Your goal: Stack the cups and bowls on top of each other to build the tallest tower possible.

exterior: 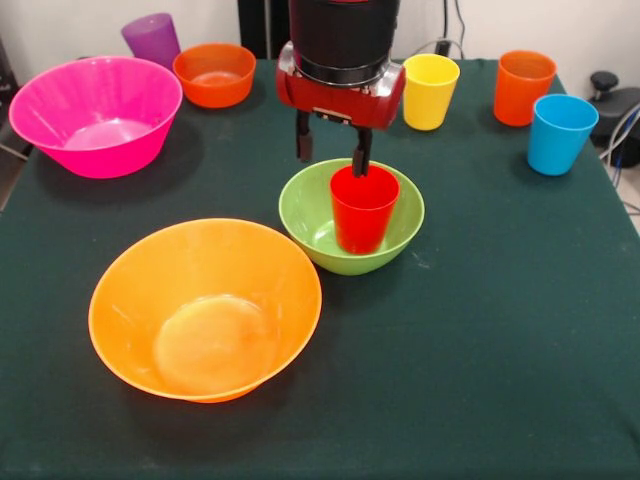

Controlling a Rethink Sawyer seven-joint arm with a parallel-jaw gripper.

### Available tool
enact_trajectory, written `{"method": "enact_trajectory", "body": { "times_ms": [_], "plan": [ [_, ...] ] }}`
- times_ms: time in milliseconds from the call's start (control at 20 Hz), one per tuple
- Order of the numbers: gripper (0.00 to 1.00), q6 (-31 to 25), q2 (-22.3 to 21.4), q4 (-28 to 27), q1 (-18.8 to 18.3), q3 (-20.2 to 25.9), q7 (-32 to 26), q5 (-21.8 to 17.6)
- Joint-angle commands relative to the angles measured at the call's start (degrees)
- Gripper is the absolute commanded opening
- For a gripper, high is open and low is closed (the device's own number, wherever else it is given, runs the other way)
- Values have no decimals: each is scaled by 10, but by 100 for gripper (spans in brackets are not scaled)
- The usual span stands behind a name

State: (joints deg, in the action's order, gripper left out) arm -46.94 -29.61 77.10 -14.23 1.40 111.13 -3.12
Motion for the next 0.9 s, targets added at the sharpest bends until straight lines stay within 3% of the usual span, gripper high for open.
{"method": "enact_trajectory", "body": {
  "times_ms": [50,900],
  "plan": [
    [100,31,40,44,-9,59,-60,-46],
    [100,55,64,24,2,50,-45,-69]
  ]
}}
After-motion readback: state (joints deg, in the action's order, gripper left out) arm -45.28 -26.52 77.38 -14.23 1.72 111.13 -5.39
